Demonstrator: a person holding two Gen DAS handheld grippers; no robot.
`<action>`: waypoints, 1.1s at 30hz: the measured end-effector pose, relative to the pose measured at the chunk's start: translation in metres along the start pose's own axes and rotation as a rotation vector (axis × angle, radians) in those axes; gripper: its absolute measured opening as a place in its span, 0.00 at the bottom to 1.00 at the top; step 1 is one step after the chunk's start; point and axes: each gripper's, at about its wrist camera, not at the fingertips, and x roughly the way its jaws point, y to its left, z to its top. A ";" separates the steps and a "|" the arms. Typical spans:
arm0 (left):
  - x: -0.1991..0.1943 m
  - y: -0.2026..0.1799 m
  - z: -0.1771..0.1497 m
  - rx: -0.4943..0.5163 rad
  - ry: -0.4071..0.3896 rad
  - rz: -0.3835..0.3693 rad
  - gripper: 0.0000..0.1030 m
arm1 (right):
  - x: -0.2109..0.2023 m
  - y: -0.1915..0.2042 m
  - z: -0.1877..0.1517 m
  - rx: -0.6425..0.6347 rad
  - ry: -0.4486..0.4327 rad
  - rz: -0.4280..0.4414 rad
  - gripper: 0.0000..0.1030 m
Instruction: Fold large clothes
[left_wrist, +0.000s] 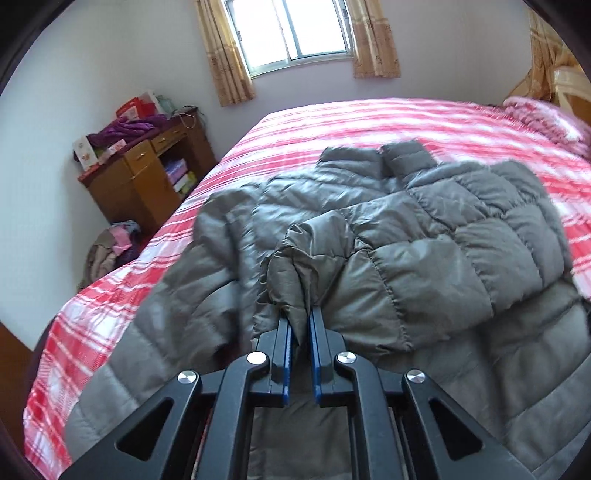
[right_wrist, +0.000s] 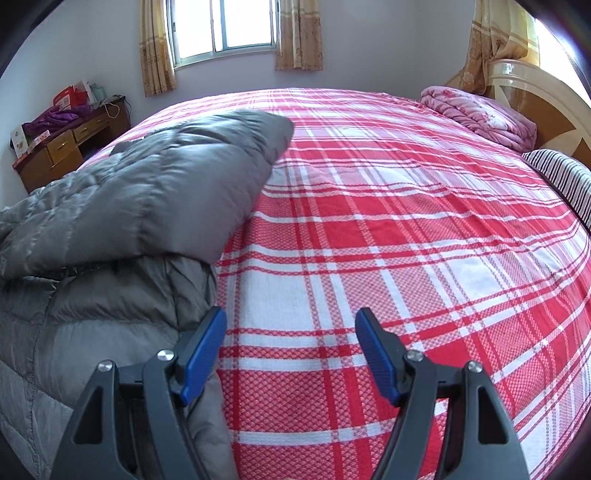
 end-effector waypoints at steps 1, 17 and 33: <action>0.001 0.000 -0.005 0.013 -0.002 0.014 0.07 | 0.001 0.001 -0.001 -0.004 0.004 -0.003 0.72; -0.021 0.039 0.011 -0.133 -0.050 0.146 0.82 | -0.035 -0.025 0.039 0.008 -0.037 -0.002 0.71; 0.075 0.007 -0.005 -0.112 0.099 0.244 0.84 | 0.052 0.072 0.075 -0.226 0.049 0.091 0.65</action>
